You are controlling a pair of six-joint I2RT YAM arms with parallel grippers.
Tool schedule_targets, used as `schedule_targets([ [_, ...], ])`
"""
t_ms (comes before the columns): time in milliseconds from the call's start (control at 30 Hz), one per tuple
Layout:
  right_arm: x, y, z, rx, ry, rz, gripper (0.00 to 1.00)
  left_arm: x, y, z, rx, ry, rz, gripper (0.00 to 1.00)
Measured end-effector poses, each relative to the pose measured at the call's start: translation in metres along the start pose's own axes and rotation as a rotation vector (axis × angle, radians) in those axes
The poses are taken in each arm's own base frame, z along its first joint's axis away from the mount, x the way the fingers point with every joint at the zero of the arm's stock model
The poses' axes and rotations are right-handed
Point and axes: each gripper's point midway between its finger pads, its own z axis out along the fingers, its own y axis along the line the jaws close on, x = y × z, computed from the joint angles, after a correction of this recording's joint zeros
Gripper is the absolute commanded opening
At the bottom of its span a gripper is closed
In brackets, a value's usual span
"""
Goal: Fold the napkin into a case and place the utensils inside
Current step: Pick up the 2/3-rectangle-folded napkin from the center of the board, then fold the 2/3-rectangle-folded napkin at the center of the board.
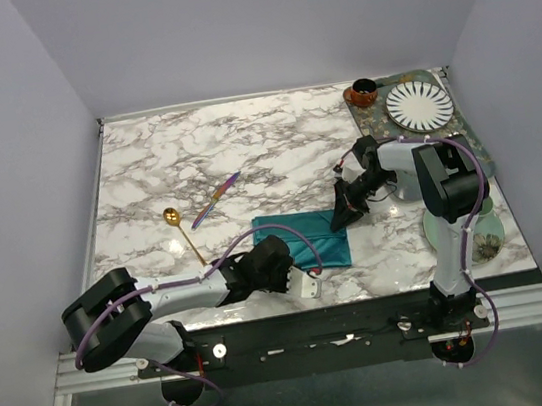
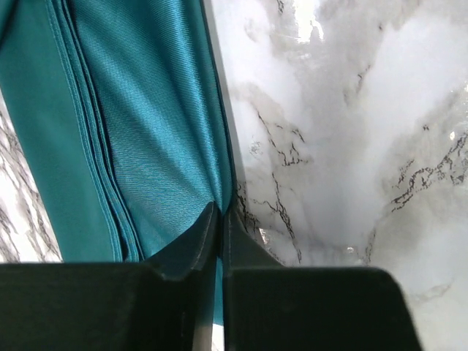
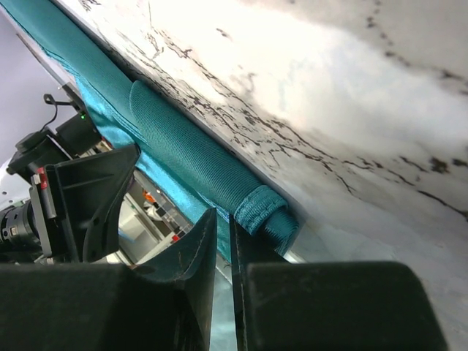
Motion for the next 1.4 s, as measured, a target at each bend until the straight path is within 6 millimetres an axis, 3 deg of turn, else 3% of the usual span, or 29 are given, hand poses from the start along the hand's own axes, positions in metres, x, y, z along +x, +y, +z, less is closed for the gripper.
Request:
schedule_targets([
  [367,0.013,-0.001,0.002,0.008,0.020,-0.033,0.21,-0.010,-0.006,-0.008,0.108,-0.019,-0.043,0.00],
  [667,0.016,-0.003,0.001,0.020,0.031,-0.059,0.20,-0.026,0.039,-0.016,0.212,-0.082,-0.240,0.00],
  [833,0.016,-0.004,0.000,0.030,0.034,-0.069,0.20,-0.025,0.064,-0.010,0.315,-0.110,-0.367,0.00],
  [1133,0.017,-0.005,-0.001,0.041,0.048,-0.077,0.20,-0.009,0.100,-0.003,0.442,-0.158,-0.624,0.00],
  [1400,0.016,-0.005,-0.002,0.048,0.065,-0.071,0.20,0.004,0.117,0.009,0.473,-0.168,-0.769,0.00],
])
